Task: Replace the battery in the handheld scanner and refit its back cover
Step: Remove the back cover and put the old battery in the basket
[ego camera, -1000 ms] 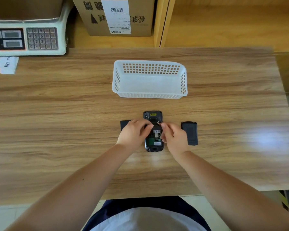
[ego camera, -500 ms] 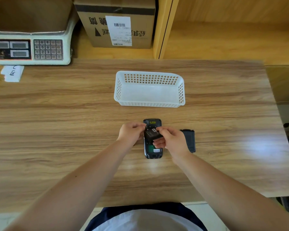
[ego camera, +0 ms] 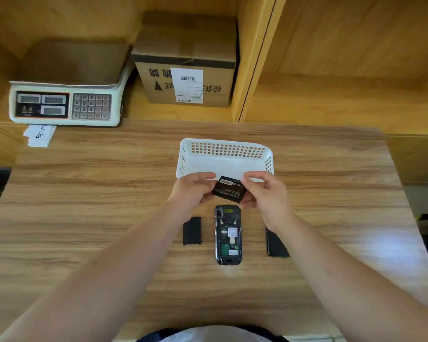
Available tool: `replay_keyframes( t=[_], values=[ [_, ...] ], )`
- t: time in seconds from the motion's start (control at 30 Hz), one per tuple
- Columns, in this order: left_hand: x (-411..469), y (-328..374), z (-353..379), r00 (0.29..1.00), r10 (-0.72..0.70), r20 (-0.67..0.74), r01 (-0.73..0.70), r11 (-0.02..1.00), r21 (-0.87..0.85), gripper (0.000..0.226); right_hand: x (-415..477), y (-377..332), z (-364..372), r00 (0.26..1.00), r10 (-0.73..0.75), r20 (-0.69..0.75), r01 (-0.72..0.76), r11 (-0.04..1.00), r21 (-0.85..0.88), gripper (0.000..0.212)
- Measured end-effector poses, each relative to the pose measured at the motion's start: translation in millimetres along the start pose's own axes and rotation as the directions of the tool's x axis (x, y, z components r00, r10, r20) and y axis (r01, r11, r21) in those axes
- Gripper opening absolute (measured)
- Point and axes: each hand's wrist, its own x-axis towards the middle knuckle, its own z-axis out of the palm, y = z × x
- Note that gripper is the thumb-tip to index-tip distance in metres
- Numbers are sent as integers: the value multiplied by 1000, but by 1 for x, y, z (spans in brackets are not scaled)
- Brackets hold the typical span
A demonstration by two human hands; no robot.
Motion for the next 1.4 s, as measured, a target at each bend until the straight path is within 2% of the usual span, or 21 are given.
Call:
replay_keyframes(
  t=[0.17, 0.37, 0.43, 0.53, 0.67, 0.8, 0.93, 1.1, 1.27, 1.33, 1.4],
  values=[
    [13, 18, 3, 999, 23, -44, -23, 1000, -15, 25, 22, -16, 14, 992, -15, -127, 9, 999, -47, 15],
    [37, 37, 9, 996, 7, -89, -13, 998, -67, 40, 57, -25, 26, 992, 27, -125, -32, 999, -37, 12],
    [48, 40, 11, 996, -30, -83, 23, 996, -87, 43, 71, -22, 28, 994, -12, -106, -7, 984, -176, 14],
    [59, 45, 17, 994, -108, -31, 102, 984, -143, 43, 87, -21, 35, 999, -46, 15, 47, 845, -533, 39],
    [71, 45, 25, 987, -161, -23, 159, 984, -83, 35, 100, -20, 44, 998, 14, 69, 36, 742, -670, 50],
    [83, 45, 28, 979, -195, -51, 193, 980, -47, 40, 111, -16, 47, 994, 94, 53, -30, 716, -697, 45],
    [90, 46, 29, 974, -218, -53, 218, 976, -4, 36, 120, -13, 47, 989, 144, 39, -75, 704, -706, 50],
    [95, 44, 29, 970, -235, -64, 237, 971, 18, 38, 120, -12, 44, 986, 164, 22, -104, 719, -687, 37],
    [95, 41, 27, 960, -275, -52, 276, 961, 26, 27, 118, -10, 42, 981, 196, 15, -133, 722, -679, 32],
    [93, 38, 26, 954, -297, -34, 297, 955, 7, 28, 120, -7, 42, 976, 215, 29, -136, 713, -688, 20],
    [92, 36, 26, 952, -305, -22, 305, 952, -8, 31, 121, -5, 42, 975, 224, 17, -148, 698, -701, 22]
  ],
)
